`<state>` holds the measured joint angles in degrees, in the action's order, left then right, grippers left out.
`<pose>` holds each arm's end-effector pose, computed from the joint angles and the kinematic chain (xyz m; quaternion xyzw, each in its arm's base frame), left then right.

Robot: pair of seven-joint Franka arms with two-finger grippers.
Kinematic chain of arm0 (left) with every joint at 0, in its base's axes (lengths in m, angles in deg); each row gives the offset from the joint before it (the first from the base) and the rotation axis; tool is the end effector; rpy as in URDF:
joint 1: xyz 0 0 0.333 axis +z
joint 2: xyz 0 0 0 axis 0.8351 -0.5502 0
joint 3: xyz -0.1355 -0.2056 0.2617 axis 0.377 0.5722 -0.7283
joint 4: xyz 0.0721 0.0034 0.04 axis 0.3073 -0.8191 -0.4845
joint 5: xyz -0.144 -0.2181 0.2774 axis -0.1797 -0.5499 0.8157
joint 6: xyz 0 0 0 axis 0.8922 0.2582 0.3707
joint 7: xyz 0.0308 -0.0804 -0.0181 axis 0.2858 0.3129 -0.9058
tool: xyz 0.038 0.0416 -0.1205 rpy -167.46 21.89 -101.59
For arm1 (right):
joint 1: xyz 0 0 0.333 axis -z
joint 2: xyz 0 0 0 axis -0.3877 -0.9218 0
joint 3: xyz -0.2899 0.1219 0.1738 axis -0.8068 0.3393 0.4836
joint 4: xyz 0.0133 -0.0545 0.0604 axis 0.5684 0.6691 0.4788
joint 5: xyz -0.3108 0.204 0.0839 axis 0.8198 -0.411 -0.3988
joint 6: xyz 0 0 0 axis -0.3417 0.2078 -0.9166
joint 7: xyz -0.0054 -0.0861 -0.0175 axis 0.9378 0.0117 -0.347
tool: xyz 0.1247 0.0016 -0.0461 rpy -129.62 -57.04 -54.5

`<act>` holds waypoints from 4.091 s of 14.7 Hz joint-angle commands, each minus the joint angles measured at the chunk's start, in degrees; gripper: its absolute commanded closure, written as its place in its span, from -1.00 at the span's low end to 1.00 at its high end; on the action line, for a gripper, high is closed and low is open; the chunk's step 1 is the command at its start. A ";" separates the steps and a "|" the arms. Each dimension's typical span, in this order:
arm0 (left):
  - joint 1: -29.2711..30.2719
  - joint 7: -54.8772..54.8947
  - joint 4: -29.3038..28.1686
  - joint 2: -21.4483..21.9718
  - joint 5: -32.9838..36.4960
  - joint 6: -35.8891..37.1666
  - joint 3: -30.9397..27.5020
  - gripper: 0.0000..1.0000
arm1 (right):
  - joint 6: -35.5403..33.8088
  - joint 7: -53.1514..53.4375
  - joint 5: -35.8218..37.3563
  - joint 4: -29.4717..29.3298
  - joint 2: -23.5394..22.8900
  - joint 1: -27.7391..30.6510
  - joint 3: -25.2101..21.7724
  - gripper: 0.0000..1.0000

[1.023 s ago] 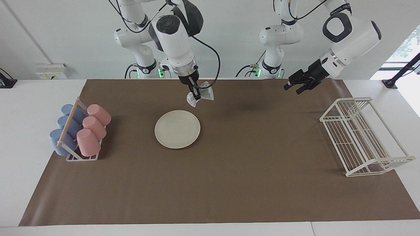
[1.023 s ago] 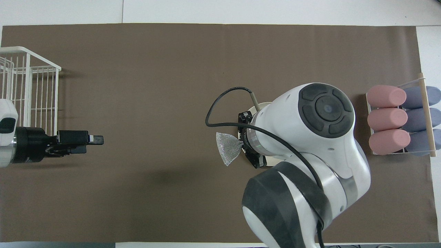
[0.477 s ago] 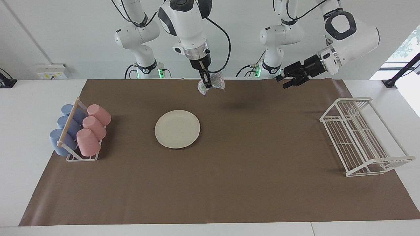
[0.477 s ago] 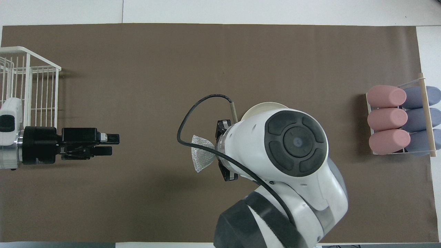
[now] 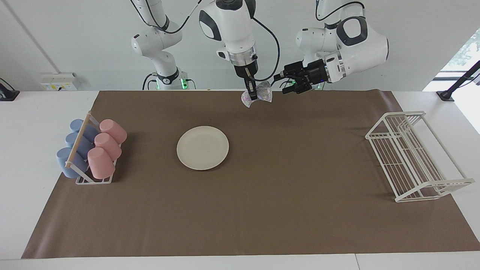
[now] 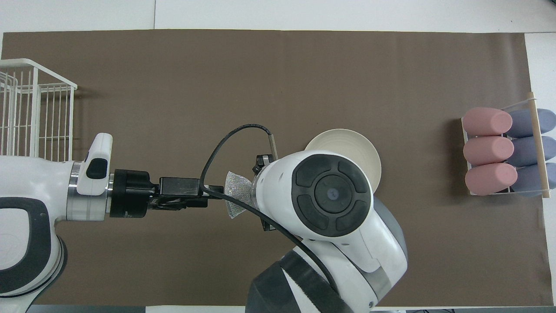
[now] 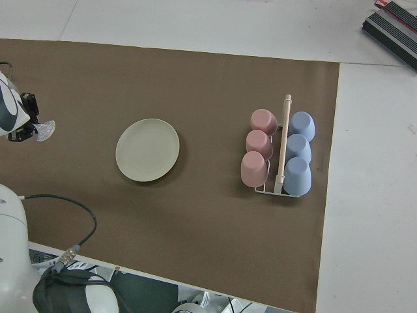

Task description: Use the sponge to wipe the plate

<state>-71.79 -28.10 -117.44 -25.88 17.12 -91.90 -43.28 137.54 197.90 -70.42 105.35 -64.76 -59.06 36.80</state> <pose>0.4001 -0.2183 0.5485 0.8597 0.0292 -0.0886 0.5022 0.4474 0.3930 0.5701 -0.7301 0.6731 0.0716 0.0938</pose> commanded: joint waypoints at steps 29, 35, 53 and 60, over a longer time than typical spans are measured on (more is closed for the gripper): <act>-2.41 4.62 -1.06 -2.87 -6.17 -3.40 -1.18 1.00 | -5.12 -18.79 1.24 1.79 4.47 6.09 0.15 -1.00; 8.21 0.65 2.09 -3.13 7.25 2.39 -1.18 1.00 | -15.23 -59.73 1.24 1.79 7.90 20.84 0.15 -1.00; 10.26 -9.28 22.66 -12.45 75.18 16.02 -0.39 1.00 | -21.84 -110.42 9.06 1.00 8.07 36.16 -0.21 -1.00; 7.00 -9.28 31.37 -19.03 98.21 21.82 -0.22 1.00 | -18.40 -123.86 9.24 0.29 7.37 41.78 -0.29 -1.00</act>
<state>-62.70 -36.72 -89.24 -41.02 109.34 -72.10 -43.17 118.97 77.78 -61.99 105.75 -57.36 -19.63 35.88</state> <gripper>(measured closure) 0.960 0.000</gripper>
